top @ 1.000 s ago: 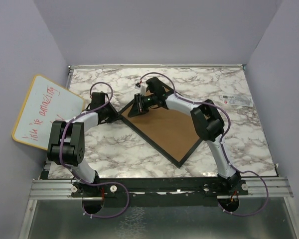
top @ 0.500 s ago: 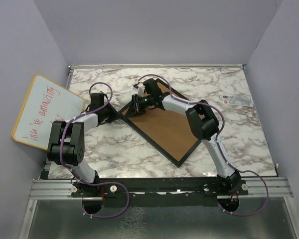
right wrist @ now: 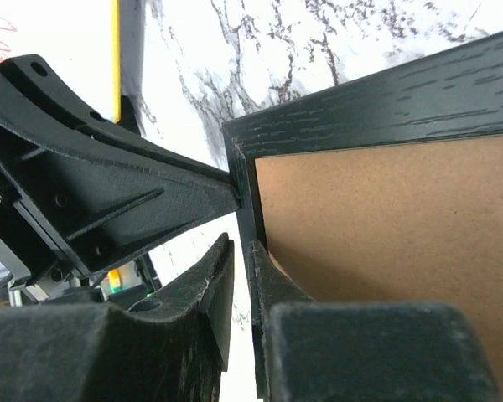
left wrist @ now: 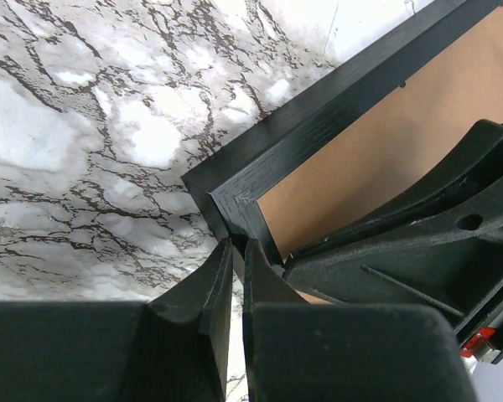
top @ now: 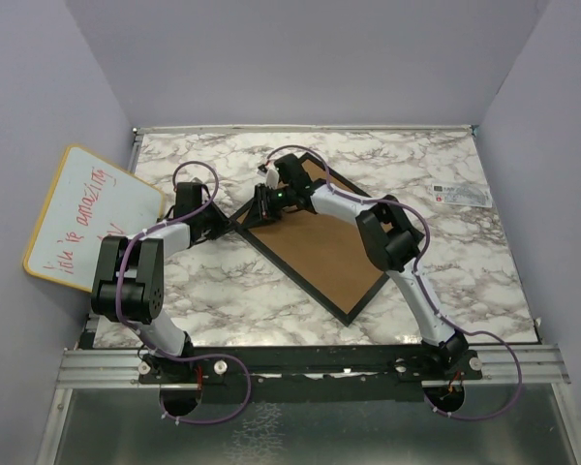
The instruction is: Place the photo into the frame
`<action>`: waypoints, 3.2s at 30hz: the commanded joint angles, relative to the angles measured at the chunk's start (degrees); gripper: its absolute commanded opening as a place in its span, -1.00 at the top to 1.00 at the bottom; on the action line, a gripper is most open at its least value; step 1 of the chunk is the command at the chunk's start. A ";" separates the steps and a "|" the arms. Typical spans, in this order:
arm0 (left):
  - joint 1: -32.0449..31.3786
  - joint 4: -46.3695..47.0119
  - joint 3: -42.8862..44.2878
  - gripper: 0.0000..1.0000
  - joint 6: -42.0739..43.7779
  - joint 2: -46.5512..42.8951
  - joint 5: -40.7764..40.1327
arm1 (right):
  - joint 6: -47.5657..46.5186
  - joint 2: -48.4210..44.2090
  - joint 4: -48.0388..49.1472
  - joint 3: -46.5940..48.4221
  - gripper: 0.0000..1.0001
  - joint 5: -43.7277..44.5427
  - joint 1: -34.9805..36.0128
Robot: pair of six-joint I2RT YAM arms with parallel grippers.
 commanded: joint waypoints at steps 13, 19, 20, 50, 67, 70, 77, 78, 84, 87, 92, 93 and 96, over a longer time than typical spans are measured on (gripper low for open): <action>-0.10 -7.51 -2.80 0.88 2.49 2.40 -3.33 | -2.30 -0.94 1.01 -1.76 0.67 -0.29 0.37; 0.03 -7.78 -2.41 0.88 2.93 3.05 -3.25 | -1.18 -2.57 6.80 -3.77 0.79 -5.73 0.35; 0.03 -7.73 -2.30 0.87 2.97 3.16 -3.19 | -1.65 -2.66 6.09 -4.10 0.82 -5.59 0.35; 0.29 -7.87 -1.66 0.89 3.48 4.47 -3.17 | -3.27 -3.58 8.67 -7.68 0.74 -3.48 0.20; 0.38 -8.13 -1.22 0.89 3.80 4.55 -3.09 | -4.55 -0.95 2.59 -5.51 0.82 0.05 0.18; 0.38 -8.22 -1.38 0.89 3.84 4.36 -3.25 | -5.18 -0.84 1.34 -5.51 0.83 1.30 0.06; 0.47 -8.57 -1.65 0.90 4.01 4.00 -3.54 | -4.86 -0.35 -1.93 -4.59 0.86 6.35 -0.70; 0.46 -8.65 -1.72 0.90 4.09 4.00 -3.53 | -4.63 -0.15 -2.69 -4.29 0.86 7.40 -0.75; 0.53 -8.81 -2.16 0.94 4.34 3.66 -3.73 | -2.72 0.02 -4.62 -4.50 0.87 12.34 -1.50; 0.65 -8.96 -2.27 0.94 4.44 3.61 -3.83 | -2.91 -0.01 -4.93 -5.42 0.88 12.36 -1.92; 0.90 -9.38 -1.93 0.95 4.88 3.76 -3.98 | -3.69 -1.18 -3.99 -8.72 0.89 12.16 -2.31; 0.91 -9.52 -1.92 0.95 4.96 3.81 -4.03 | -3.86 -1.16 -4.26 -8.95 0.89 12.54 -2.43; 1.04 -9.62 -2.01 0.95 5.23 3.74 -4.10 | -4.16 -0.83 -5.45 -8.82 0.90 14.41 -2.78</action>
